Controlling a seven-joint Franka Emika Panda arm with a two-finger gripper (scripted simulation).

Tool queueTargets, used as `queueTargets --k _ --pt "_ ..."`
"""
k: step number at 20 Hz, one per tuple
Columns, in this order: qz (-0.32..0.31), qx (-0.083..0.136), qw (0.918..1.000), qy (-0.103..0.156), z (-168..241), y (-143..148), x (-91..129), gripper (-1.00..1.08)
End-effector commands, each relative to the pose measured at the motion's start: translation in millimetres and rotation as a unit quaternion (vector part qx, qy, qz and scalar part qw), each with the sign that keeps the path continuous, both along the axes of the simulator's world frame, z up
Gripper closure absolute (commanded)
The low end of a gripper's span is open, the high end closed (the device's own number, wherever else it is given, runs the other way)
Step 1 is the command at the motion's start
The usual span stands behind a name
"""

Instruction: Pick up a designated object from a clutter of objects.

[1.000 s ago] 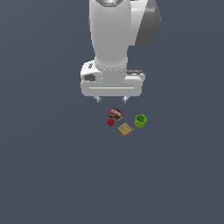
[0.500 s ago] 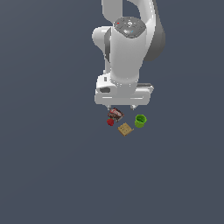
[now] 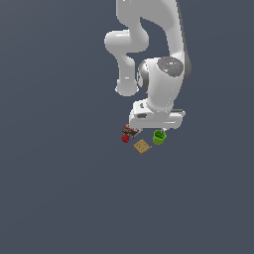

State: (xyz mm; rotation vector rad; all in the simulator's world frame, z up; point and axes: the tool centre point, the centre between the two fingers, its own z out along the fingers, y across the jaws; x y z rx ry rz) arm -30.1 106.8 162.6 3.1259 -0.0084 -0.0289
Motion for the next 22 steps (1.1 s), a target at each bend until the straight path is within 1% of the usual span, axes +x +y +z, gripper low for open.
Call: queueTargets --k 1,6,12,16,22 --pt "0.002 0.001 1.0000 -0.003 -19.0 16.7 -9.8 -0.92" --pt "0.005 0.004 1.0000 -0.007 -46.6 41.2 -27.8 -0.92" --pt "0.007 0.007 0.9999 -0.009 -65.2 57.9 -42.7 -0.92" --pt "0.007 0.008 0.9999 -0.009 -69.8 61.9 -46.6 -0.92" --pt "0.008 0.007 0.9999 -0.009 -73.9 61.4 -46.5 -0.92"
